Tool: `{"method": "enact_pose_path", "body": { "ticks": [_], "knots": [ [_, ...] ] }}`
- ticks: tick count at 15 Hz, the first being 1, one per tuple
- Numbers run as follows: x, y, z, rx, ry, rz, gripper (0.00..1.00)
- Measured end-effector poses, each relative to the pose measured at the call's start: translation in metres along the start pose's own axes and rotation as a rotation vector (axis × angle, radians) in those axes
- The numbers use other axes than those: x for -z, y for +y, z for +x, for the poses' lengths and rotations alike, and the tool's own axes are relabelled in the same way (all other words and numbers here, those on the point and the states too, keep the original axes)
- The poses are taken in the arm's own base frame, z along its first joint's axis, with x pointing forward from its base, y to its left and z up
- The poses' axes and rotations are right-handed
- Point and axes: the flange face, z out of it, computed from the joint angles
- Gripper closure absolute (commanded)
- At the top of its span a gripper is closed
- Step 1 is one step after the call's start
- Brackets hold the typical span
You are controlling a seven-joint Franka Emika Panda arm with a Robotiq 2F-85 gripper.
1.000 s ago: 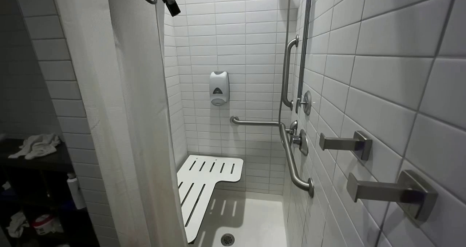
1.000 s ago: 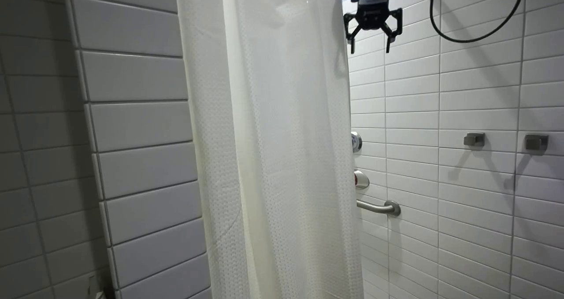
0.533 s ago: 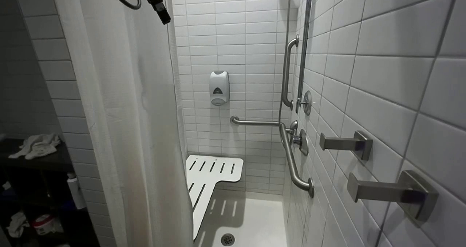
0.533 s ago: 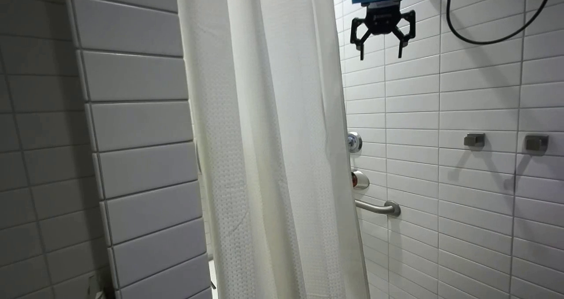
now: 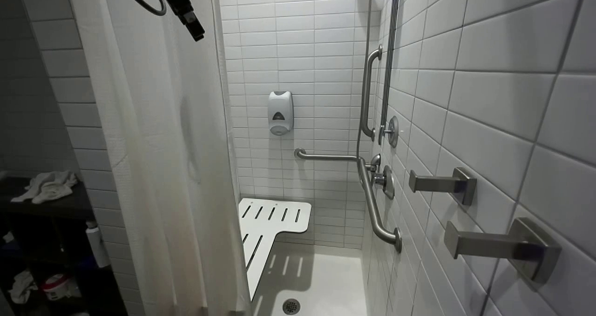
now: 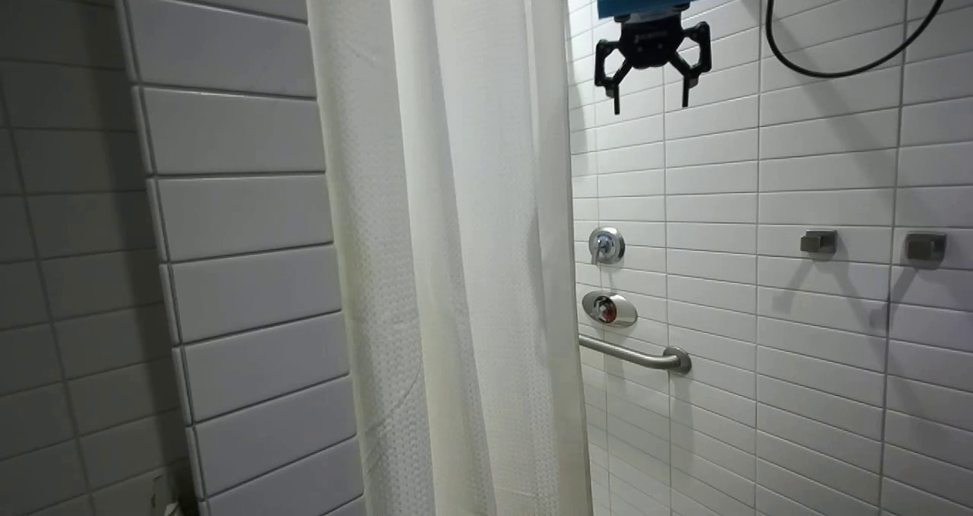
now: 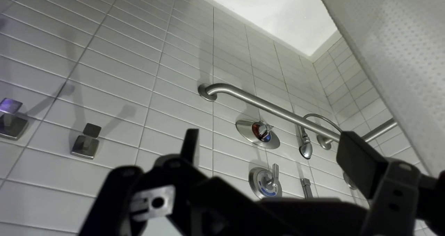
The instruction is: Pull the shower curtain closed
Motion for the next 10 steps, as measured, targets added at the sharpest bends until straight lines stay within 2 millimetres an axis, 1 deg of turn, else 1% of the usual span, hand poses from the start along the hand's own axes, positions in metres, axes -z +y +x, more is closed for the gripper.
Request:
{"method": "enact_pose_path", "body": {
  "ticks": [6,10],
  "knots": [
    [0.003,-0.013,-0.031,0.079,0.045,-0.02,0.0],
    [-0.003,-0.021,-0.041,0.132,0.049,-0.009,0.0]
  ]
}}
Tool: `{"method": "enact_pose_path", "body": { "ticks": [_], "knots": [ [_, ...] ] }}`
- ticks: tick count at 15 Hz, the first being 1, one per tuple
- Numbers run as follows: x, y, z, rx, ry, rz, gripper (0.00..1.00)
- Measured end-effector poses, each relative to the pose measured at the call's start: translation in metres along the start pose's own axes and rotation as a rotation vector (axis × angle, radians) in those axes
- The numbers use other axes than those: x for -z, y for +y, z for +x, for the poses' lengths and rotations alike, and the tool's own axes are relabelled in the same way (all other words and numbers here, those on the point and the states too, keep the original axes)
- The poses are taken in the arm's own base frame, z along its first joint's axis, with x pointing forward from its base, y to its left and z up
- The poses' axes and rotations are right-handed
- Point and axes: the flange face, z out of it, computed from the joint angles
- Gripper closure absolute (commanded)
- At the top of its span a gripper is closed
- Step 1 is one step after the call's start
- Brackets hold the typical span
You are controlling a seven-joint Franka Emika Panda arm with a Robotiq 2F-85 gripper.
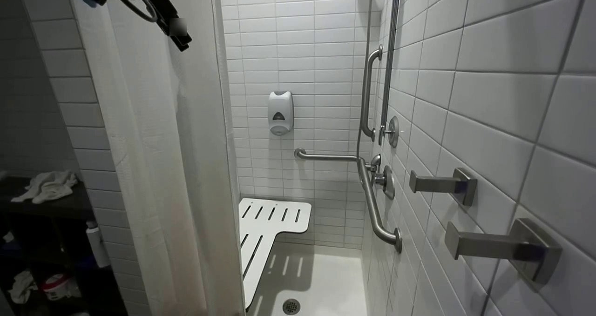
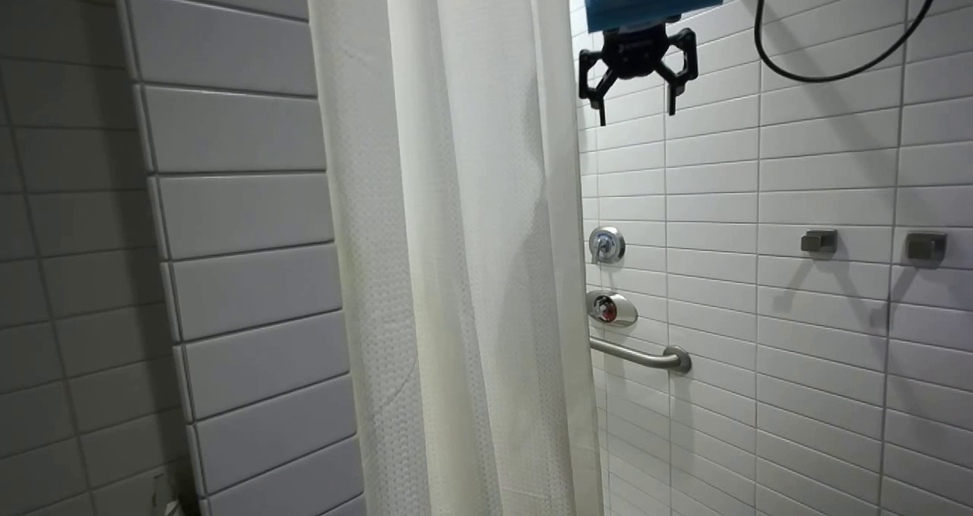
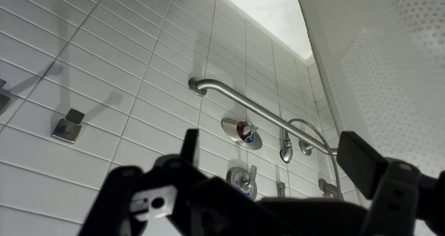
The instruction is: Pull the shower curtain closed
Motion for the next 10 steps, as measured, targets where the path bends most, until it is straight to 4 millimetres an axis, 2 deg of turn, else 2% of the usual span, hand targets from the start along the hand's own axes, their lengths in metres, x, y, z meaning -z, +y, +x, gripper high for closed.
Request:
{"method": "enact_pose_path", "body": {
  "ticks": [10],
  "knots": [
    [-0.022,-0.024,0.008,0.061,0.018,0.163,0.0]
  ]
}}
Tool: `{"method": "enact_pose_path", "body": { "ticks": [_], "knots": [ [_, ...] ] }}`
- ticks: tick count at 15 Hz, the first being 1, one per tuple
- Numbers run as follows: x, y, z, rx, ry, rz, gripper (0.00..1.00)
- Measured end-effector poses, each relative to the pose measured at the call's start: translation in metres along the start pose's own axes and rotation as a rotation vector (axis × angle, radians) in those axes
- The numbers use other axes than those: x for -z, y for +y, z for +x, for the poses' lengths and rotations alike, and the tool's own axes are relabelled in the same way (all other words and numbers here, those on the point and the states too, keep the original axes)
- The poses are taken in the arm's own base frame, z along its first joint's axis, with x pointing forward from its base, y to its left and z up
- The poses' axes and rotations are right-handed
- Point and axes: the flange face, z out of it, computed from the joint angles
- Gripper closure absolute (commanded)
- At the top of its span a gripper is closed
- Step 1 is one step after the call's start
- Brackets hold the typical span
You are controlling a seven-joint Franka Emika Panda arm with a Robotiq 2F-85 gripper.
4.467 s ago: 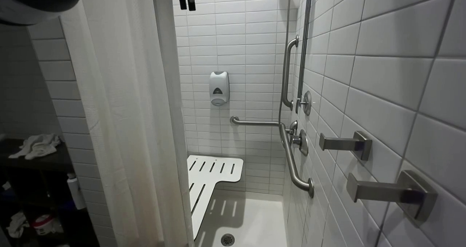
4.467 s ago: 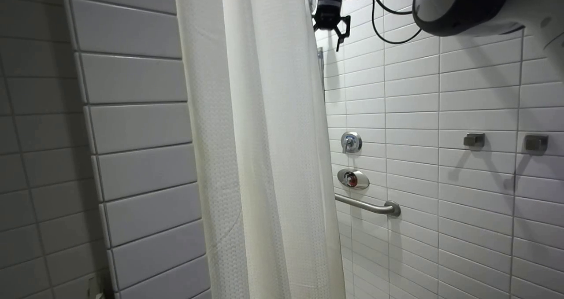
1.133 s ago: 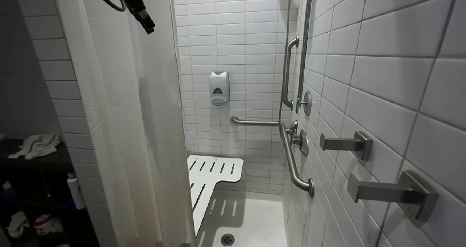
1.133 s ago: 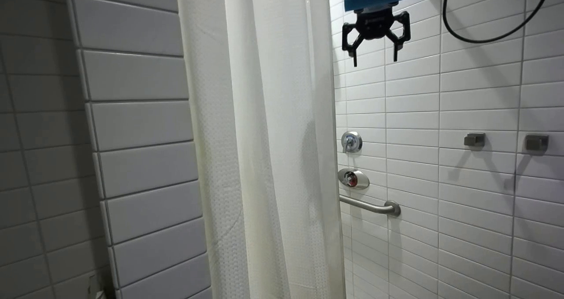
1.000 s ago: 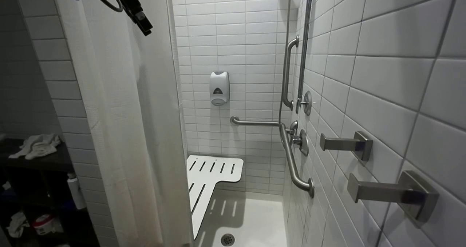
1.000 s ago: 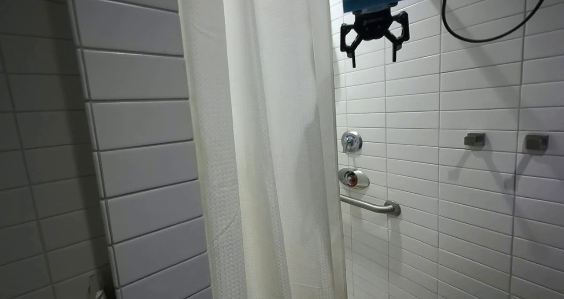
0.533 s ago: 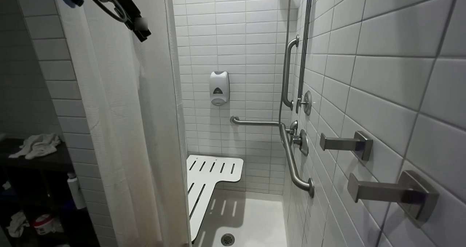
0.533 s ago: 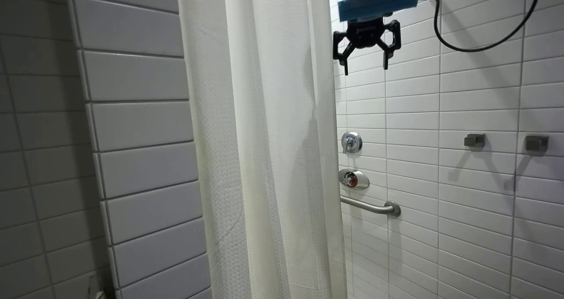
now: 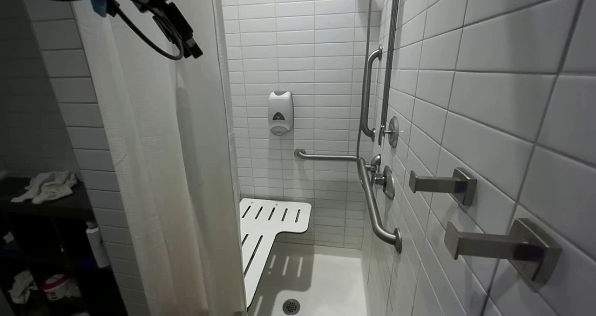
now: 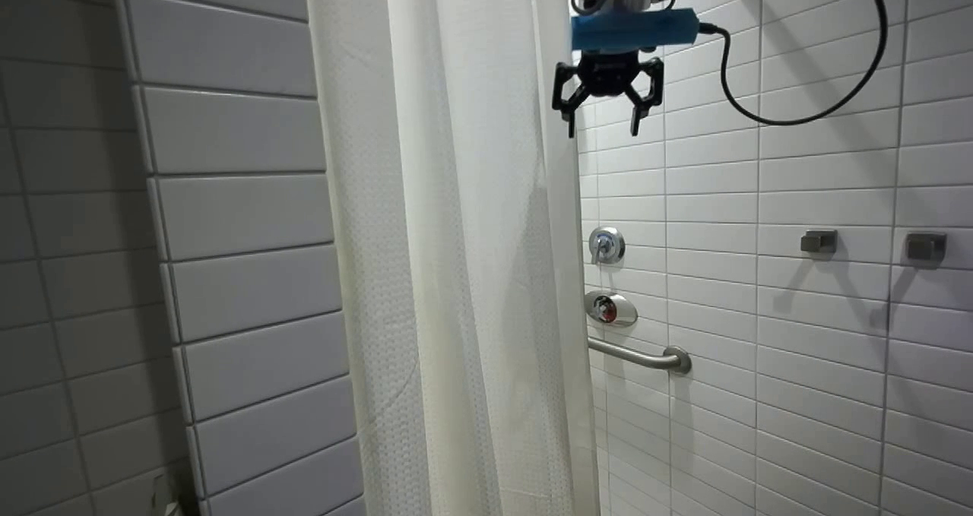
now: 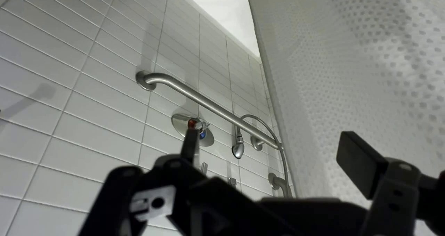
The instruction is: Pull the shower curtain closed
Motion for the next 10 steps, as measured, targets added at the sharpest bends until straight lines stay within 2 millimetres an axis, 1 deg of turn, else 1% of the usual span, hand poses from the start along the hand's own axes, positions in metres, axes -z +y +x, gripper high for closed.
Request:
{"method": "enact_pose_path", "body": {
  "ticks": [10],
  "knots": [
    [-0.021,-0.011,0.011,-0.016,0.095,0.151,0.0]
  ]
}}
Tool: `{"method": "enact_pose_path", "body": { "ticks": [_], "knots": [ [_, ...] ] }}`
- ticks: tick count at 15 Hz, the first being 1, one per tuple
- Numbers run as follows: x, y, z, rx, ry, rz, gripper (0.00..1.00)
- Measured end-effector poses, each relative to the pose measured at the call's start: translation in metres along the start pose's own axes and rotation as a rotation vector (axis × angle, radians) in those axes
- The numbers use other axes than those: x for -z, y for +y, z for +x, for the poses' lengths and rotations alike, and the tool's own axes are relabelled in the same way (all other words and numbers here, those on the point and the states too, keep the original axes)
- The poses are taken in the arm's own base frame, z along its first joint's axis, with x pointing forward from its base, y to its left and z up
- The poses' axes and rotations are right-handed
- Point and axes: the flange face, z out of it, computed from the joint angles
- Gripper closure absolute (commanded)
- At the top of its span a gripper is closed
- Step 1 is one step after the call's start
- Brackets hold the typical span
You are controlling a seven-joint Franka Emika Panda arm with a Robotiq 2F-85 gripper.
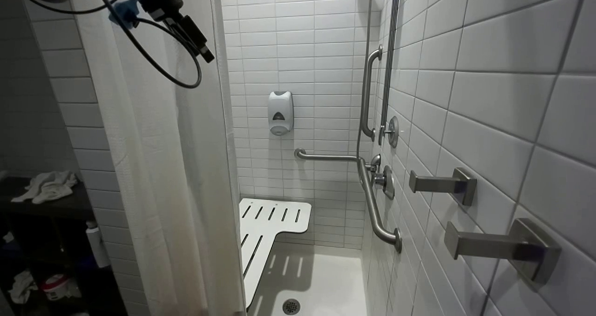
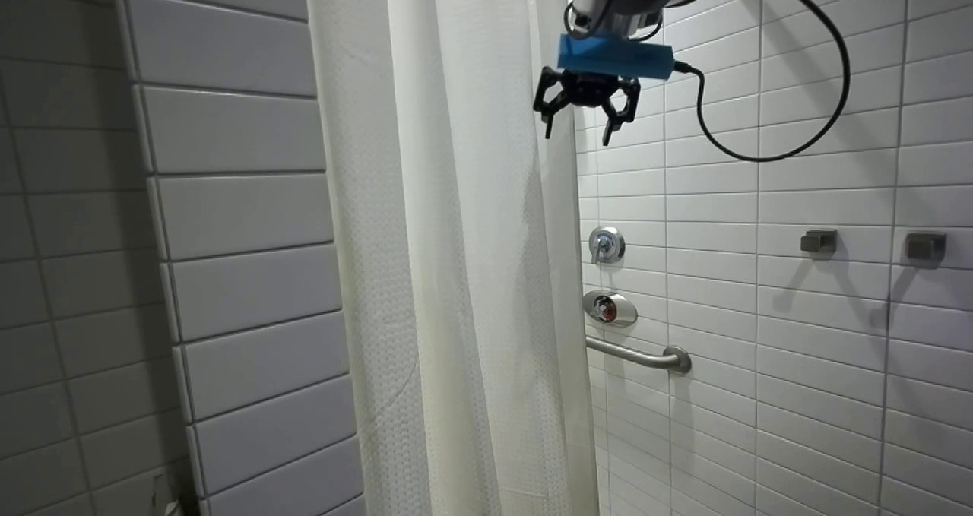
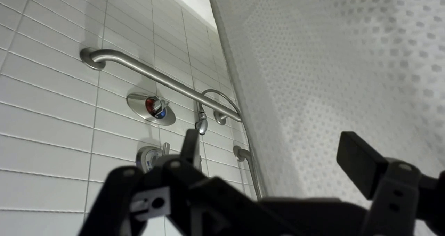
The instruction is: Pull the shower curtain closed
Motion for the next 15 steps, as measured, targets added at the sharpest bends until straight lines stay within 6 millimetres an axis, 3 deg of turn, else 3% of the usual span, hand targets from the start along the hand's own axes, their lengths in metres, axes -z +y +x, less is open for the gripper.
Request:
{"method": "enact_pose_path", "body": {
  "ticks": [3,4,7,10,15],
  "knots": [
    [-0.005,-0.001,0.0,-0.001,0.02,0.027,0.0],
    [-0.007,-0.001,-0.001,-0.002,0.025,0.033,0.25],
    [-0.01,0.0,-0.002,-0.004,0.033,0.044,0.39],
    [-0.011,0.0,-0.002,-0.004,0.036,0.049,0.66],
    [-0.012,0.001,-0.003,0.004,0.038,0.053,1.0]
  ]
}}
